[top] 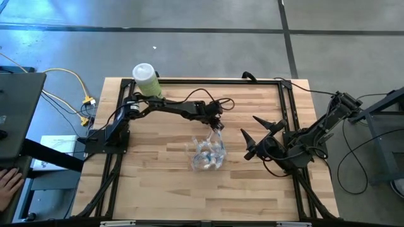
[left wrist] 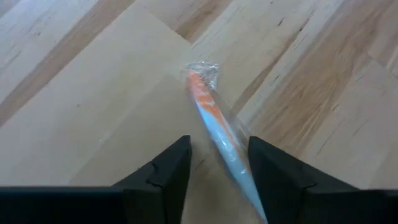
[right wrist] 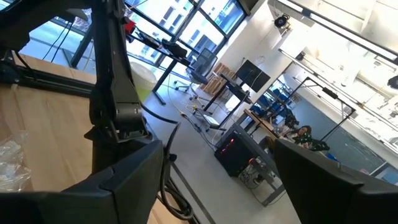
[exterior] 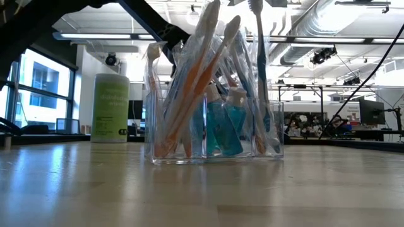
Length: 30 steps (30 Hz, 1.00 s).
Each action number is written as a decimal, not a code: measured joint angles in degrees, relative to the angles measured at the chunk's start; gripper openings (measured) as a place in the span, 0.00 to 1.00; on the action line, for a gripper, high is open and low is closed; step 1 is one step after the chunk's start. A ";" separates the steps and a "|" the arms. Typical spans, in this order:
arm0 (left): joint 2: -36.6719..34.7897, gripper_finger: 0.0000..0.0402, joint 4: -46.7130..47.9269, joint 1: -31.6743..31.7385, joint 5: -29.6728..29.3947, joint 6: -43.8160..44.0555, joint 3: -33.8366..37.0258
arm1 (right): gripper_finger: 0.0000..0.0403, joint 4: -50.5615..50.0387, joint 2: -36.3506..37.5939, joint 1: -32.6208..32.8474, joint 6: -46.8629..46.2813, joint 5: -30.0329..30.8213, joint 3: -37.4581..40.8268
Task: Pick & Place toothbrushing station
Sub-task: Put the orange toothbrush into the transparent organizer
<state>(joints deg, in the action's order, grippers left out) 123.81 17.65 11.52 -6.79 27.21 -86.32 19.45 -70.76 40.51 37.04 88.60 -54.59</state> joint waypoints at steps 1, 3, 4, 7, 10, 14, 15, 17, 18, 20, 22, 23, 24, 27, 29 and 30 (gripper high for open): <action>0.00 0.37 0.07 0.01 0.03 -0.17 0.01 | 0.74 0.01 0.00 0.00 0.00 0.00 0.00; 0.00 0.30 0.43 0.01 0.00 -1.28 0.02 | 0.74 -0.01 0.00 0.00 0.00 0.00 0.00; 0.00 0.25 0.53 0.01 -0.05 -2.32 0.04 | 0.74 0.01 0.00 0.00 0.00 0.00 0.00; 0.01 0.12 0.67 0.01 -0.80 -5.70 0.08 | 0.74 -0.01 0.00 0.00 0.00 0.09 0.00; 0.07 0.04 0.46 -0.76 -2.79 -8.98 0.08 | 0.74 -0.01 0.00 0.00 -0.02 1.30 0.00; 0.15 0.03 0.04 -2.17 -6.09 -14.22 0.08 | 0.74 -0.07 0.00 0.00 -1.67 1.40 0.00; -0.06 0.03 0.00 -2.56 -7.08 -14.59 0.12 | 0.74 -0.07 0.00 0.00 -2.29 1.40 0.00; -0.71 0.03 0.52 -3.35 -8.16 -15.29 0.28 | 0.74 -0.11 0.00 0.00 -2.69 1.43 0.00; -1.24 0.03 0.73 -3.78 -8.59 -15.95 0.35 | 0.74 -0.21 0.00 0.00 -2.73 1.42 0.00; -2.37 0.03 1.05 -4.71 -9.51 -17.13 0.45 | 0.74 -0.74 0.00 0.00 -2.76 1.44 0.00; -4.18 0.03 0.96 -5.68 -11.02 -17.42 0.43 | 0.74 -1.14 0.00 0.00 -2.76 1.44 0.00; -5.11 0.03 0.82 -6.14 -11.64 -17.50 0.34 | 0.74 -1.16 0.00 0.00 -2.76 1.42 0.00; -5.82 0.03 0.80 -6.49 -11.85 -17.63 0.30 | 0.74 -1.16 0.00 0.00 -2.76 1.42 0.00; -7.14 0.03 1.73 -7.74 -13.46 -19.75 0.31 | 0.74 -1.16 0.00 0.00 -2.76 1.42 0.00; -8.36 0.03 2.61 -8.75 -16.49 -20.61 0.32 | 0.74 -1.17 0.00 0.00 -2.76 1.42 0.00; -9.15 0.03 3.11 -9.35 -18.62 -21.37 0.32 | 0.74 -1.23 0.00 0.00 -2.76 1.42 0.00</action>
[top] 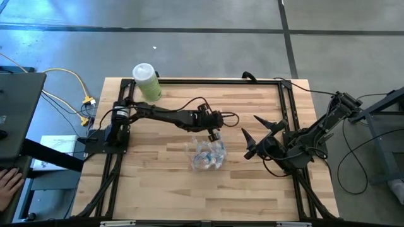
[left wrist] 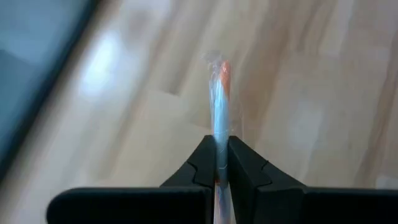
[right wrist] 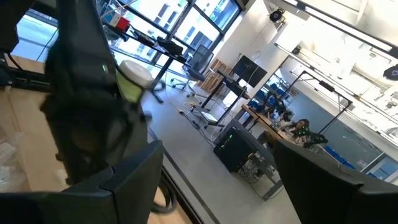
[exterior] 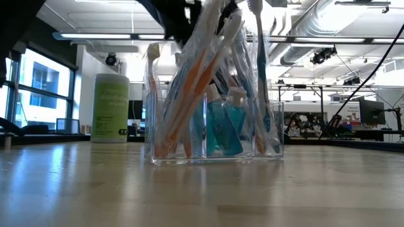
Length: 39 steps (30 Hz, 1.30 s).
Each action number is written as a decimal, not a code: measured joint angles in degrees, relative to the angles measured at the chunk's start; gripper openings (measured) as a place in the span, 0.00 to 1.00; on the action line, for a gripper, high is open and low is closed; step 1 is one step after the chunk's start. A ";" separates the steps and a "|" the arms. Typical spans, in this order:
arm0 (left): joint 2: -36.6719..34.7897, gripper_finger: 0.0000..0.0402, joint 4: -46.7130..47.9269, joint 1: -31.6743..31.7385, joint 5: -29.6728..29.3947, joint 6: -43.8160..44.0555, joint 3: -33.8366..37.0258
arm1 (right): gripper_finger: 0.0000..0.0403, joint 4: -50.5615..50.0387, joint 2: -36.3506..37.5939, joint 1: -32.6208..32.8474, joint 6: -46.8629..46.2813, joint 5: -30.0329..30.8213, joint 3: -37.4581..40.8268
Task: Pick & Place toothbrushing station
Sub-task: Put the orange toothbrush into the transparent organizer
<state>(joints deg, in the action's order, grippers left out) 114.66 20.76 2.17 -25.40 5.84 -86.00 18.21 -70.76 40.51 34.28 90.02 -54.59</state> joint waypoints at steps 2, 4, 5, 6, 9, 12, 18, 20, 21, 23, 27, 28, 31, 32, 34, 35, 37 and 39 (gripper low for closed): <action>-1.70 0.03 1.43 -1.27 -5.19 -1.96 -0.02 | 0.74 -0.04 0.00 0.00 0.00 0.00 0.00; -3.49 0.03 3.15 -2.72 -11.29 -3.96 -0.02 | 0.74 -0.04 0.00 0.00 0.00 0.00 0.00; -4.36 0.03 3.70 -3.50 -14.39 -5.11 -0.02 | 0.74 -0.06 0.00 0.00 0.00 0.00 0.00; -5.43 0.03 3.60 -4.27 -16.91 -6.33 -0.02 | 0.74 -0.06 0.00 0.00 0.00 0.00 0.00; -8.80 0.03 3.44 -7.05 -24.31 -8.03 -0.04 | 0.74 -0.08 0.00 0.00 -0.10 -0.02 0.00; -11.28 0.03 3.40 -10.35 -31.68 -9.26 -0.13 | 0.74 -0.08 0.00 0.00 -1.22 -0.02 0.00; -14.67 0.03 3.29 -17.79 -45.52 -17.63 -0.13 | 0.74 0.20 0.00 0.00 -1.52 -0.15 0.00; -15.10 0.03 3.58 -20.53 -49.46 -20.65 -0.13 | 0.74 0.59 0.00 0.00 -2.51 -0.13 0.00; -15.19 0.03 3.68 -22.02 -51.50 -21.56 -0.13 | 0.74 0.56 0.00 0.15 -3.66 -0.09 0.00; -15.20 0.03 4.48 -25.23 -55.56 -21.76 -0.13 | 0.74 -0.38 0.00 0.95 -6.56 -0.05 0.00; -15.08 0.03 10.05 -32.68 -57.16 -19.42 0.15 | 0.74 -3.89 0.00 4.11 -11.50 -0.10 0.00; -14.86 0.03 11.42 -34.49 -57.02 -19.41 0.34 | 0.74 -4.47 0.00 4.78 -12.85 -0.15 0.00; -13.57 0.03 12.65 -39.52 -56.45 -22.22 1.13 | 0.74 -4.76 0.00 6.52 -16.67 -0.59 0.00; -12.94 0.03 12.57 -40.93 -56.37 -23.58 1.14 | 0.74 -4.78 0.00 7.04 -17.79 -1.34 0.00; -11.67 0.03 11.09 -43.34 -56.40 -26.80 1.16 | 0.74 -4.93 0.00 7.85 -20.34 -5.16 0.00; -11.03 0.03 9.49 -44.22 -56.41 -28.95 1.16 | 0.74 -5.35 0.00 8.17 -21.89 -7.53 0.00; -9.81 0.02 5.07 -45.62 -56.43 -33.48 1.16 | 0.74 -6.94 0.00 8.59 -25.46 -13.31 0.00; -8.64 0.02 -0.09 -46.81 -56.38 -39.27 1.16 | 0.74 -9.36 0.00 8.65 -30.04 -19.24 0.00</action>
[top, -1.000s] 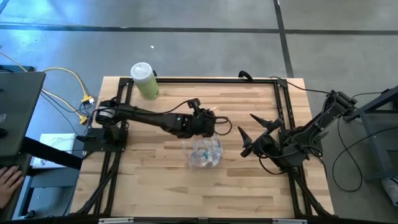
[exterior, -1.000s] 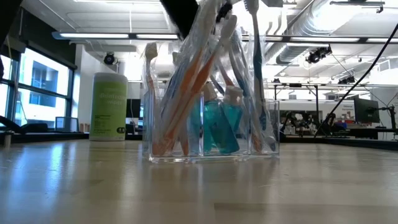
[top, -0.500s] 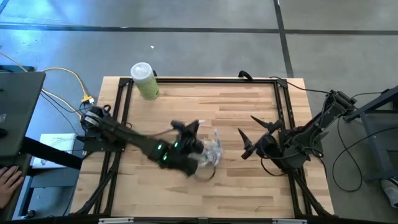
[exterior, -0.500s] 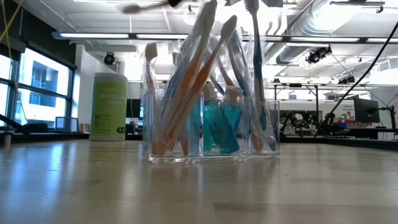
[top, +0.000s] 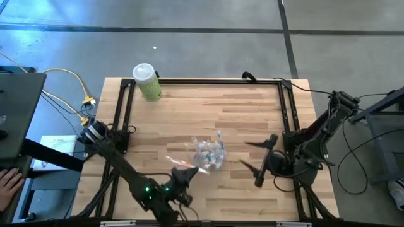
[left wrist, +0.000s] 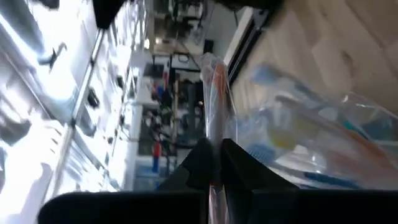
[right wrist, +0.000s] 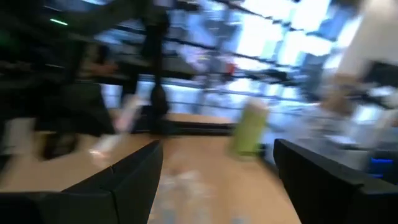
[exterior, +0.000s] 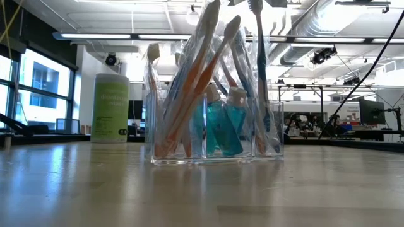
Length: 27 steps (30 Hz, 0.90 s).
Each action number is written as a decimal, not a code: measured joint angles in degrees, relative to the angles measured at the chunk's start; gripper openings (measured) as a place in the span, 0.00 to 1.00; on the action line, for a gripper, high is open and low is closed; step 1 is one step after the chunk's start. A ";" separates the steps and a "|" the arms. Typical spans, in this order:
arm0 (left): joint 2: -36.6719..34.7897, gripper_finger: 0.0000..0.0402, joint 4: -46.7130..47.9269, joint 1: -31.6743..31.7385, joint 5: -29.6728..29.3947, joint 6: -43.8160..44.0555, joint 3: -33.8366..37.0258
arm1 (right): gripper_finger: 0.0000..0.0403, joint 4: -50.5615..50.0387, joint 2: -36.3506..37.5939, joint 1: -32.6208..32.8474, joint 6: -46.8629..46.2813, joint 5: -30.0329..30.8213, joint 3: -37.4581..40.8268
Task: Pick & Place toothbrushing station
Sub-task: Put the orange toothbrush into the transparent organizer
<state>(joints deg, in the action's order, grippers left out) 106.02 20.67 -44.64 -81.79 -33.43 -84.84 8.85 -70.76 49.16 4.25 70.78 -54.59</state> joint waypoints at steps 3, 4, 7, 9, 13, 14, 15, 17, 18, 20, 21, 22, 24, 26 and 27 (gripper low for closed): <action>1.56 0.02 -6.18 -1.67 0.09 -9.09 0.00 | 0.74 -4.52 0.00 -0.19 -9.07 -9.94 0.00; 1.91 0.02 -8.01 -2.22 0.57 -11.42 0.00 | 0.74 -6.03 0.00 -0.46 -11.88 -13.28 0.00; 2.93 0.02 -12.69 -3.54 4.56 -18.77 -0.02 | 0.74 -9.78 0.00 -1.71 -18.95 -21.62 0.00; 3.76 0.02 -14.64 -4.03 8.64 -26.05 -0.02 | 0.74 -11.44 0.00 -2.59 -22.08 -23.75 0.00; 5.34 0.02 -18.21 -3.83 18.58 -44.33 0.00 | 0.74 -13.62 -0.05 -4.27 -25.84 -24.51 0.02; 5.58 0.03 -18.85 -3.60 20.39 -48.10 -0.02 | 0.74 -13.54 -0.18 -4.70 -26.34 -24.72 0.17; 5.90 0.03 -19.24 -3.39 21.43 -51.33 -0.02 | 0.74 -13.44 -0.44 -5.27 -26.41 -24.98 0.40; 6.61 0.03 -22.29 -2.83 23.13 -56.33 -0.02 | 0.74 -12.83 -1.09 -6.42 -25.60 -26.22 1.12; 6.84 0.03 -23.64 -2.49 23.89 -58.30 -0.02 | 0.74 -12.12 -1.60 -6.94 -24.96 -26.65 1.58; 6.98 0.03 -26.13 -1.59 26.45 -62.53 -0.02 | 0.74 -9.27 -2.93 -8.51 -22.81 -28.05 2.13; 6.99 0.03 -26.44 -1.10 28.34 -64.51 -0.02 | 0.74 -8.36 -3.85 -9.31 -21.77 -28.87 2.17; 6.99 0.03 -26.47 -0.64 30.55 -66.12 -0.02 | 0.74 -7.40 -4.84 -10.09 -20.86 -29.92 2.26; 7.01 0.03 -26.29 0.35 34.94 -68.81 -0.02 | 0.74 -4.70 -6.93 -11.50 -19.76 -32.04 2.28; 7.03 0.03 -26.31 1.26 37.44 -70.37 -0.02 | 0.74 -0.90 -8.80 -12.85 -18.40 -35.00 2.29; 7.03 0.03 -26.39 1.72 38.18 -70.88 -0.02 | 0.74 1.04 -9.73 -13.43 -17.11 -36.70 2.27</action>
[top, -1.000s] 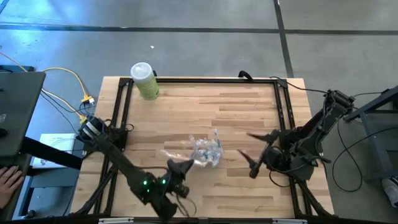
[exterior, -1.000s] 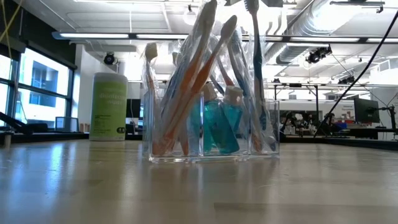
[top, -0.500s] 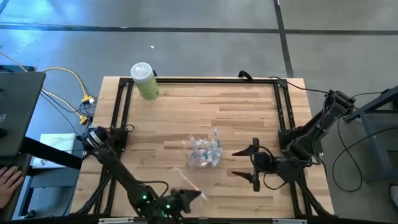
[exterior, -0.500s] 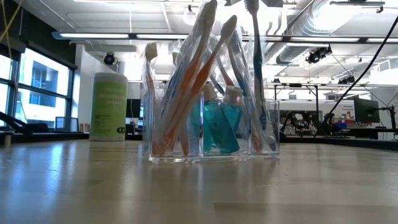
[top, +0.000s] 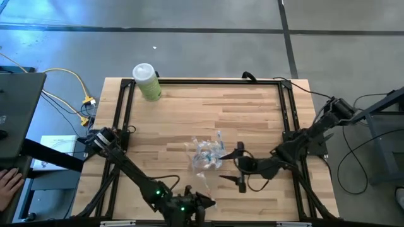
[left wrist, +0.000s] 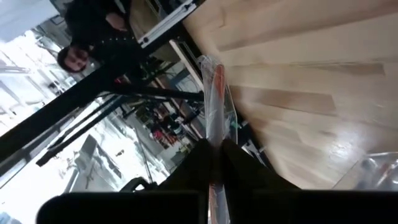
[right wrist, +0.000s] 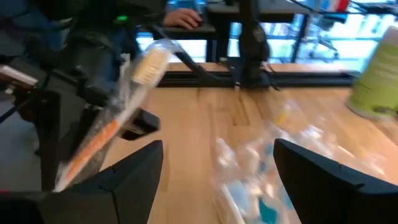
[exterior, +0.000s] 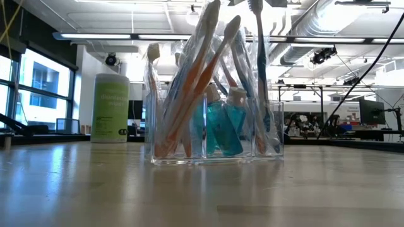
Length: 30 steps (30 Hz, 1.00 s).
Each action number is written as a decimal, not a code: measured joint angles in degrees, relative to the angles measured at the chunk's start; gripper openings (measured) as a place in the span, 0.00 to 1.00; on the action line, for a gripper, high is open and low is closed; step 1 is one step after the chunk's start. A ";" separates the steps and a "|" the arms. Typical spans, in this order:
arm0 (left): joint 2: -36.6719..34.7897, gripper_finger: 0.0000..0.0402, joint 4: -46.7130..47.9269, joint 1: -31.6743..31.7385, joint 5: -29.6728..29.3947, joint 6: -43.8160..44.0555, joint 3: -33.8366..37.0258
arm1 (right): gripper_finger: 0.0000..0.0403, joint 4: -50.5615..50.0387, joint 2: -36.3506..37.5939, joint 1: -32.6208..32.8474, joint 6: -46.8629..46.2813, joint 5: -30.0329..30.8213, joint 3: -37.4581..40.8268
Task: Pick & Place toothbrushing station
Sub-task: Put the orange toothbrush into the transparent organizer
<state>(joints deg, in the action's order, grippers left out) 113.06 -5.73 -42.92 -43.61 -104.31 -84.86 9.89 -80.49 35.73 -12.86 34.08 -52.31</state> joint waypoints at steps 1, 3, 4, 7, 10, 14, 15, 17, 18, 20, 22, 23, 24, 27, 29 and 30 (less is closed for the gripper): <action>0.00 0.03 0.02 0.48 0.48 -0.40 0.00 | 0.74 1.44 -0.91 -0.50 1.62 -1.12 0.00; 0.00 0.03 0.08 1.22 1.55 -0.44 0.00 | 0.74 4.06 -2.76 -1.20 3.73 -2.45 0.00; 0.00 0.03 0.12 1.45 1.95 -0.44 0.00 | 0.74 5.40 -3.69 -1.59 4.08 -2.69 0.00; 0.00 0.03 0.18 1.97 2.96 -0.44 0.00 | 0.74 8.17 -5.95 -2.60 4.37 -3.15 0.00; 0.00 0.04 0.34 1.99 3.30 0.11 0.00 | 0.74 11.35 -7.27 -3.61 4.18 -6.32 0.00; 0.00 0.04 0.93 1.99 3.36 1.07 0.00 | 0.74 13.69 -7.68 -4.44 3.97 -13.51 0.00; 0.00 0.04 0.97 1.99 3.36 1.07 0.00 | 0.74 13.86 -7.71 -4.62 3.95 -14.84 0.00; 0.00 0.04 0.95 1.99 3.33 1.09 0.00 | 0.74 13.89 -7.72 -5.02 3.86 -16.00 0.00; 0.00 0.04 0.96 1.99 3.27 1.10 0.00 | 0.74 13.77 -7.72 -5.12 3.66 -16.08 0.00; 0.00 0.04 0.97 1.99 3.01 1.12 0.00 | 0.74 13.34 -7.72 -5.14 3.33 -16.09 0.00; 0.00 0.04 0.97 1.99 2.99 1.13 0.00 | 0.74 13.50 -7.72 -5.13 3.03 -16.86 0.00; 0.00 0.04 0.97 2.01 2.99 1.13 0.00 | 0.74 13.79 -7.72 -5.10 3.00 -17.90 0.00; 0.00 0.04 0.97 2.15 2.99 1.16 0.00 | 0.74 14.04 -7.72 -5.14 2.97 -19.14 0.00; 0.00 0.04 0.98 2.59 2.97 1.74 0.00 | 0.74 14.47 -7.72 -5.50 2.38 -21.65 0.00; 0.00 0.04 1.04 2.99 2.96 2.11 0.00 | 0.74 14.44 -7.72 -5.96 2.36 -23.40 0.00; 0.00 0.04 1.03 3.16 2.95 2.21 0.00 | 0.74 14.42 -7.72 -6.22 2.38 -24.46 -0.02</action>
<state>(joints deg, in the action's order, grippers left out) 113.06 -4.69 -39.76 -40.66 -102.10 -84.86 24.32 -88.20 29.51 -10.48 9.62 -52.33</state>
